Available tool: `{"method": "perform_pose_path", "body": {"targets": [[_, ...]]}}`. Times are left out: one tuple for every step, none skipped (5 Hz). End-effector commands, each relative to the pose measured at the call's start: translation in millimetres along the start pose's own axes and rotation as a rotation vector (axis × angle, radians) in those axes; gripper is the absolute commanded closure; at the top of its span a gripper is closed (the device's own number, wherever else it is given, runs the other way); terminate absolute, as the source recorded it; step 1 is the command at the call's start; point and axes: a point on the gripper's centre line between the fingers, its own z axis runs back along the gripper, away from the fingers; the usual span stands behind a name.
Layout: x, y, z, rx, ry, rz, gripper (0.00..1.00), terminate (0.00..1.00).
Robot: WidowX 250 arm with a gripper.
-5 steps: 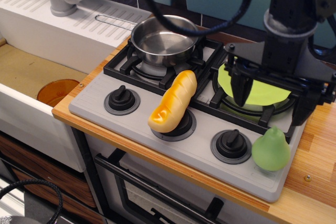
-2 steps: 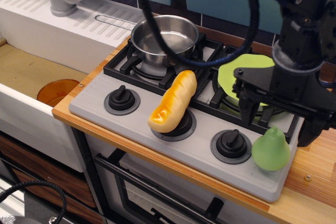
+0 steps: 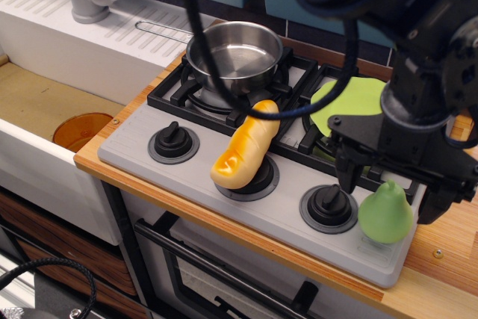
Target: Put pear on plate and bread in pot or pan on stove
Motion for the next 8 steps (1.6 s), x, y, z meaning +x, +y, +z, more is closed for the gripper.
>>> {"method": "perform_pose_path", "body": {"targets": [[0, -3, -9, -0.023, -0.055, 0.003, 0.0, 0.0], [-1, -4, -18, -0.03, -0.071, 0.003, 0.0, 0.0], [-1, -5, -24, -0.034, -0.078, 0.0, 0.0, 0.0], [-1, -6, -28, -0.035, -0.087, -0.001, 0.0, 0.0], [-2, -8, -30, -0.033, -0.088, 0.006, 0.0, 0.0], [-3, -11, -29, -0.029, -0.085, 0.014, 0.0, 0.0], [-3, -11, -28, -0.029, -0.08, 0.016, 1.0, 0.0], [-2, -12, -27, -0.026, -0.078, 0.02, 1.0, 0.0]]}}
